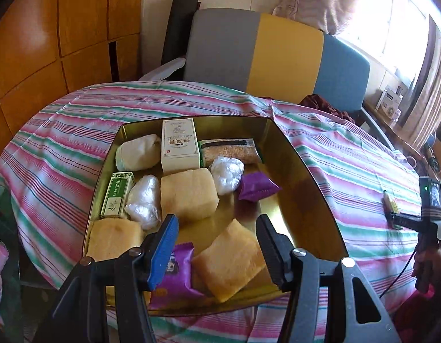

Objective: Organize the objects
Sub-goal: 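Carry the plastic bundle into the gold tray and open the left tool, then carry the WEIDAN cracker packet into the gold tray and open the right tool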

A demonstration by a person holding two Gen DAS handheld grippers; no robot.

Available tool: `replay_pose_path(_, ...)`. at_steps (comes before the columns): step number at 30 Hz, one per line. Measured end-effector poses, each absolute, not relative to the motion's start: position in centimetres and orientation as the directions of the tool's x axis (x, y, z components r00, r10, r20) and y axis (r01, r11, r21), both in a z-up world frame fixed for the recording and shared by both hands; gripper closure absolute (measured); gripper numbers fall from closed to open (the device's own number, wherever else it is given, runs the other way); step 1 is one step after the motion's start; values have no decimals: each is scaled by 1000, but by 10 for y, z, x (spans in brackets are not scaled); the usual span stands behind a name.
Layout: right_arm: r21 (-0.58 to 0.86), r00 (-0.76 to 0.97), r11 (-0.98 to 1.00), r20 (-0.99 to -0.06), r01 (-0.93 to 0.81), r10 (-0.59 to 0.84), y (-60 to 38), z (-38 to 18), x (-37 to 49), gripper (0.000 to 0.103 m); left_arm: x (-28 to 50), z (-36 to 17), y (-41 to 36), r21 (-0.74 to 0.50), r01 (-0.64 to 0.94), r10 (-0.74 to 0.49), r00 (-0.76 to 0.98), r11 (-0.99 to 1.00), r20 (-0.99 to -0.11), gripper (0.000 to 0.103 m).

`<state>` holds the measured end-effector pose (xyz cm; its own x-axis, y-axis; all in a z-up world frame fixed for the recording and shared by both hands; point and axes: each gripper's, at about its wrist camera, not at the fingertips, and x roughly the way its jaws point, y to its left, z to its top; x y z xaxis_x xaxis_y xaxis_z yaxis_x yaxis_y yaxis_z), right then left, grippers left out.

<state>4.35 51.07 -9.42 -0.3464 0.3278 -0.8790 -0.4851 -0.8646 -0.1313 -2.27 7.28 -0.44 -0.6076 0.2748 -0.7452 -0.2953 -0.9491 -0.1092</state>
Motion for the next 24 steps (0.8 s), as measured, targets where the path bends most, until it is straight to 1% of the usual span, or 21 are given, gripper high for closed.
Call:
replay_pose_path(8, -49, -351, -850, -897, -525, 269, 503, -92, 50, 57, -16, -5, 67, -122, -297, 286, -605, -947, -743, 46)
replay_pose_path(13, 57, -386, -851, -906, -523, 177, 489, -89, 51, 56, -14, -5, 63, -113, -292, 277, -613, -950, -740, 46)
replay_pose_path(19, 148, -438, -869, -895, -471, 85, 451, -83, 44, 56, -14, -5, 56, -120, -282, 276, -615, -952, -739, 46)
replay_pose_path(24, 189, -500, -910, -866, -370, 23, 404, -58, 31, 56, -16, -7, 51, -125, -272, 272, -615, -954, -740, 46)
